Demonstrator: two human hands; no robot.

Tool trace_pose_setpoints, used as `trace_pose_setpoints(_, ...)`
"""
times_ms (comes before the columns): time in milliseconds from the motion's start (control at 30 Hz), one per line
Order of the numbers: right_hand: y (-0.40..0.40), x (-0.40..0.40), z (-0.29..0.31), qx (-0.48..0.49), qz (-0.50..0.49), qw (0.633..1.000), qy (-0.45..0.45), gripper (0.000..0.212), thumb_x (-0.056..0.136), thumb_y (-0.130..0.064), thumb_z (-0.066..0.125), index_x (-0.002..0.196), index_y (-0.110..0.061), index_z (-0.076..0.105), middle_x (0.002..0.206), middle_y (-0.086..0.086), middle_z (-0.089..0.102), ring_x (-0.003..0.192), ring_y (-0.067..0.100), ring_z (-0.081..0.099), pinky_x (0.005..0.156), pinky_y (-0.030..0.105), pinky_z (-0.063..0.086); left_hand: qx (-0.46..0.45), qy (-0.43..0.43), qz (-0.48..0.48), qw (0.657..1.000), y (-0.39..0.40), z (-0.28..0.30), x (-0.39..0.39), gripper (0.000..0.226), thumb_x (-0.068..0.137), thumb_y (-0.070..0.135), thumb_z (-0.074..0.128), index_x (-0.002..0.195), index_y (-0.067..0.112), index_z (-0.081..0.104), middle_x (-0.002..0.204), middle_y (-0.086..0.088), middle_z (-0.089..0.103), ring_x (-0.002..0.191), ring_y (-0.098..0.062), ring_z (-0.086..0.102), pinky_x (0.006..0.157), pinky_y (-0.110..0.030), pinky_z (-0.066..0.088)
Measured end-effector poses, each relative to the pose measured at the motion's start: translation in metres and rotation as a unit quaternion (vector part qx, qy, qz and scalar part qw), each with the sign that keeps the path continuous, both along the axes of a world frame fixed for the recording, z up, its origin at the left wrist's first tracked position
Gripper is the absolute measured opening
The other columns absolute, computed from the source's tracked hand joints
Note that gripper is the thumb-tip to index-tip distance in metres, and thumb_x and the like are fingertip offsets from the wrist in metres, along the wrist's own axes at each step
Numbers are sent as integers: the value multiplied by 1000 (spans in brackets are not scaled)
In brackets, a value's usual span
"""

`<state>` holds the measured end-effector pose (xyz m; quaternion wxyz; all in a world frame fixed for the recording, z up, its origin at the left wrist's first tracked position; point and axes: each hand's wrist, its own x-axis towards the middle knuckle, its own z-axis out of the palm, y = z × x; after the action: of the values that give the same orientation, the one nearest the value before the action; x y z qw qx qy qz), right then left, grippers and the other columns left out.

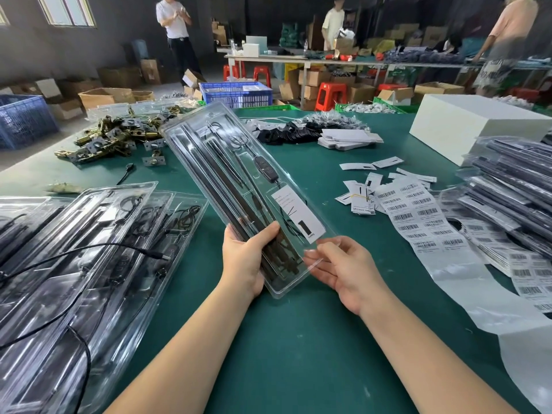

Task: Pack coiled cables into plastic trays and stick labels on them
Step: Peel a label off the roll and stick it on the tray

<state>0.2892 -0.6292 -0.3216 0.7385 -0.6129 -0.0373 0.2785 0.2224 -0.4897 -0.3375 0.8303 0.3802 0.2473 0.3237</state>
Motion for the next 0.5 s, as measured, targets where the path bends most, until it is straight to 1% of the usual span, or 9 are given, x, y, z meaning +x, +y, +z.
trace_pose_setpoints(100, 0, 1, 1, -12, -1, 1000, -17, 14, 88, 1, 58, 86, -13, 55, 76, 12, 74, 71, 22, 74, 55, 26, 56, -2, -3, 0, 1000, 0, 0, 1, 47, 73, -5, 77, 111, 12, 55, 104, -15, 71, 91, -33, 71, 78, -57, 56)
trace_pose_setpoints(267, -5, 0, -4, -7, 23, 999, -37, 8, 92, -2, 56, 97, -9, 57, 82, 9, 75, 78, 21, 74, 61, 25, 58, 14, 5, -4, 1000, 1, 0, 0, 48, 73, -3, 78, 112, 12, 55, 104, -14, 72, 93, -33, 70, 80, -55, 56)
trace_pose_setpoints(367, -8, -1, -5, 22, 21, 999, -38, 11, 92, -12, 63, 103, -10, 59, 86, 8, 75, 82, 23, 74, 63, 25, 58, 4, 5, -13, 1000, 3, 0, 0, 51, 74, -3, 76, 119, 8, 54, 108, -17, 70, 95, -35, 69, 81, -56, 56)
trace_pose_setpoints(433, -8, 1, -4, 19, -1, 997, -74, 19, 92, -22, 66, 108, -15, 60, 84, 1, 74, 81, 19, 73, 65, 25, 57, -2, 11, -38, 999, 7, 2, -2, 49, 76, -1, 76, 119, 9, 54, 107, -16, 71, 94, -34, 70, 78, -53, 57)
trace_pose_setpoints(500, -11, 5, 0, -6, -3, 992, -123, 19, 92, -24, 65, 109, -17, 62, 83, -5, 75, 75, 13, 72, 61, 22, 55, 8, 31, -90, 995, 12, 5, -7, 41, 76, 1, 76, 111, 13, 56, 101, -15, 73, 87, -32, 72, 70, -47, 59)
